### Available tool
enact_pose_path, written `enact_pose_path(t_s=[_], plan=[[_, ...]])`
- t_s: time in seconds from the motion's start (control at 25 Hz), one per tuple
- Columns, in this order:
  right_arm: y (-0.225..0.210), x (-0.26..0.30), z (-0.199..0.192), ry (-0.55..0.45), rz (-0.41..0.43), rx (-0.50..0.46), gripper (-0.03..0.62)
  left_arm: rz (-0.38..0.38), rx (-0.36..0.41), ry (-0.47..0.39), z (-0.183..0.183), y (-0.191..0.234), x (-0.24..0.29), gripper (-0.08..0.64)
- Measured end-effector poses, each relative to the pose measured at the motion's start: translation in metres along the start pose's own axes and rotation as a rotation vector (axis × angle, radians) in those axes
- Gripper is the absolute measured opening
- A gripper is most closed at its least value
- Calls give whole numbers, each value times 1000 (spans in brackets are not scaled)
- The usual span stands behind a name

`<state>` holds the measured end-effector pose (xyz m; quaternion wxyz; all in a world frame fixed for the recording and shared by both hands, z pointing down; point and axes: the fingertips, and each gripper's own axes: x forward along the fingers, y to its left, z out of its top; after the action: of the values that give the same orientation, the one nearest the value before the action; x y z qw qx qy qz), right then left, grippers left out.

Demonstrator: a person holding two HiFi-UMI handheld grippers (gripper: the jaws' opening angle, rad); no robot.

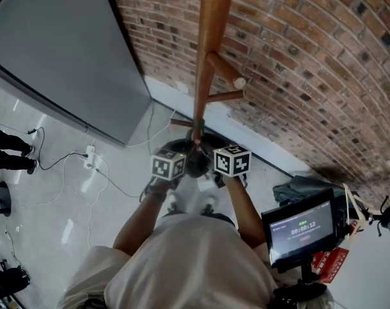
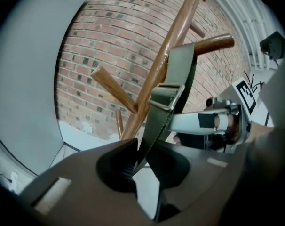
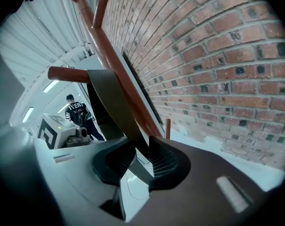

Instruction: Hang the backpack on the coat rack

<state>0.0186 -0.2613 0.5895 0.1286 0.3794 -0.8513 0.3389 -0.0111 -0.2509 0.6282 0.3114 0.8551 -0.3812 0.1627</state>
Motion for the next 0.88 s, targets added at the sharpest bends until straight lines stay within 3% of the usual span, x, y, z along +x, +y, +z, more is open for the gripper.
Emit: enact_pose_path(t_s=[0.2, 0.56, 0.88], plan=[[3, 0, 1, -20, 24, 9, 97, 32, -21, -43, 0, 0, 0, 63], [5, -12, 7, -55, -14, -36, 133, 65, -10, -91, 11, 2, -10, 104], [10, -45, 19, -66, -92, -141, 127, 128, 224, -125, 32, -8, -46, 109]])
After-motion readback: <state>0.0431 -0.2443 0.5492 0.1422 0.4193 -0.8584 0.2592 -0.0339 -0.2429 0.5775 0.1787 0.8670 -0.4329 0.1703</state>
